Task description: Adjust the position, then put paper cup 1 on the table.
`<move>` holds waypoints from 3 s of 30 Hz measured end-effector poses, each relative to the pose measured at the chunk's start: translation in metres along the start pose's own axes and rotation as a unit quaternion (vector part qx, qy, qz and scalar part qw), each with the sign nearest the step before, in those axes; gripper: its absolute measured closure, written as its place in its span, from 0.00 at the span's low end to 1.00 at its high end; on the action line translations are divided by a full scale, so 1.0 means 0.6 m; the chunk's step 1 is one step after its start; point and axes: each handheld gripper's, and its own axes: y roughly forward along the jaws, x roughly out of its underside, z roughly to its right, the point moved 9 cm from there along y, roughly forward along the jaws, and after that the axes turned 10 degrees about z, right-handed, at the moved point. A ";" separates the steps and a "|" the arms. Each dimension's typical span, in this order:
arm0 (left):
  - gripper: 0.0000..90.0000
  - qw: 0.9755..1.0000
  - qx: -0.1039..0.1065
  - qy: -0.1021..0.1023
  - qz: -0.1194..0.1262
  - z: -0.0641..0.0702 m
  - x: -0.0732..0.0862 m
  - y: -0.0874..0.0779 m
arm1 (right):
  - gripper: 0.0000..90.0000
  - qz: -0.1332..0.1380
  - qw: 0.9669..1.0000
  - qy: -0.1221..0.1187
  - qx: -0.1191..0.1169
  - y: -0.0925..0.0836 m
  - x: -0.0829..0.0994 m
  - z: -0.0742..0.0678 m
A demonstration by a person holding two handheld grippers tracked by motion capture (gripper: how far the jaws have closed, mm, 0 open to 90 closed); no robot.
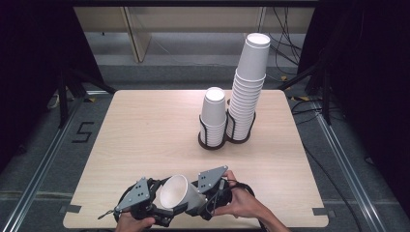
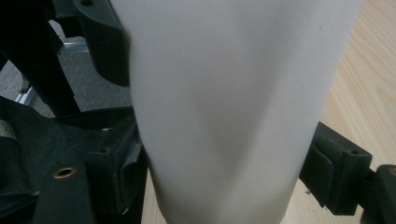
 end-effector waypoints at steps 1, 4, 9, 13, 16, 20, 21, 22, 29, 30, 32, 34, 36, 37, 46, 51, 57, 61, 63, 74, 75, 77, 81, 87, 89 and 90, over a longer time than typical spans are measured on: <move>0.13 1.000 0.001 -0.002 -0.003 0.000 0.001 0.000 | 0.25 -0.002 1.000 0.004 0.000 0.000 0.001 0.000; 0.14 1.000 -0.003 0.004 -0.006 -0.002 0.002 0.001 | 0.22 -0.015 1.000 0.011 0.014 -0.001 0.005 0.002; 0.14 1.000 -0.017 0.016 -0.014 -0.010 0.000 -0.004 | 0.18 -0.024 0.999 0.007 0.041 -0.011 0.005 0.009; 0.14 1.000 -0.015 0.017 -0.018 -0.009 0.002 -0.002 | 0.19 -0.026 0.999 0.000 0.043 -0.010 0.003 0.006; 0.13 1.000 -0.011 0.016 -0.023 -0.004 0.005 0.001 | 0.25 -0.035 0.998 -0.011 0.045 -0.003 0.004 0.002; 0.09 1.000 -0.009 -0.001 -0.009 -0.005 0.001 0.001 | 0.26 -0.031 0.999 -0.019 0.036 0.002 0.004 -0.003; 0.08 1.000 -0.009 -0.008 0.001 -0.006 -0.003 0.001 | 0.27 -0.021 0.999 -0.014 0.034 0.001 0.001 -0.003; 0.05 1.000 -0.011 -0.016 0.009 -0.007 -0.005 0.001 | 0.27 -0.007 0.999 -0.011 0.034 -0.001 -0.002 -0.002; 0.10 1.000 -0.017 -0.016 0.019 -0.009 -0.004 0.001 | 0.27 0.058 0.998 0.027 0.024 0.001 -0.017 0.002; 0.11 1.000 -0.018 -0.013 0.017 -0.009 -0.005 0.000 | 0.26 0.053 0.998 0.027 0.026 0.005 -0.013 0.002; 0.11 1.000 -0.018 -0.014 0.019 -0.009 -0.006 -0.001 | 0.26 0.055 0.998 0.030 0.025 0.008 -0.013 0.001; 0.12 1.000 -0.018 -0.014 0.020 -0.008 -0.006 -0.001 | 0.26 0.052 0.998 0.033 0.025 0.011 -0.012 0.001; 0.13 0.999 -0.018 -0.017 0.024 -0.009 -0.007 0.000 | 0.26 0.056 0.998 0.033 0.024 0.016 -0.012 0.000; 0.13 0.999 -0.018 -0.017 0.024 -0.009 -0.007 0.000 | 0.26 0.056 0.998 0.033 0.024 0.016 -0.012 0.000; 0.18 0.999 -0.025 -0.023 0.032 -0.015 -0.010 -0.005 | 0.25 0.058 0.997 0.053 0.022 0.020 -0.008 0.003; 0.18 0.998 -0.053 -0.003 0.036 -0.031 -0.022 -0.017 | 0.20 0.046 0.996 0.058 0.048 0.010 0.005 0.015; 0.18 0.994 -0.106 0.016 0.019 -0.062 -0.018 -0.031 | 0.19 0.035 0.993 0.073 0.088 -0.023 0.025 0.037; 0.18 0.990 -0.136 0.032 0.009 -0.081 -0.014 -0.038 | 0.19 0.034 0.990 0.086 0.108 -0.044 0.036 0.046; 0.18 0.988 -0.149 0.035 0.007 -0.089 -0.014 -0.042 | 0.20 0.034 0.988 0.089 0.119 -0.053 0.042 0.051; 0.18 0.971 -0.234 0.052 -0.005 -0.144 -0.011 -0.072 | 0.20 0.030 0.984 0.110 0.136 -0.076 0.066 0.056; 0.18 0.971 -0.234 0.052 -0.005 -0.144 -0.011 -0.072 | 0.20 0.030 0.984 0.110 0.136 -0.076 0.066 0.056; 0.18 0.969 -0.242 0.058 -0.002 -0.151 -0.011 -0.074 | 0.20 0.028 0.983 0.118 0.136 -0.078 0.069 0.053; 0.18 0.965 -0.254 0.059 -0.012 -0.158 -0.008 -0.080 | 0.20 0.029 0.983 0.118 0.139 -0.084 0.075 0.054; 0.18 0.964 -0.257 0.062 -0.012 -0.160 -0.010 -0.082 | 0.19 0.029 0.981 0.126 0.145 -0.092 0.081 0.053; 0.18 0.964 -0.258 0.061 -0.008 -0.162 -0.010 -0.083 | 0.19 0.029 0.981 0.125 0.145 -0.095 0.081 0.052; 0.18 0.963 -0.261 0.060 -0.013 -0.163 -0.010 -0.085 | 0.19 0.030 0.981 0.124 0.148 -0.097 0.081 0.053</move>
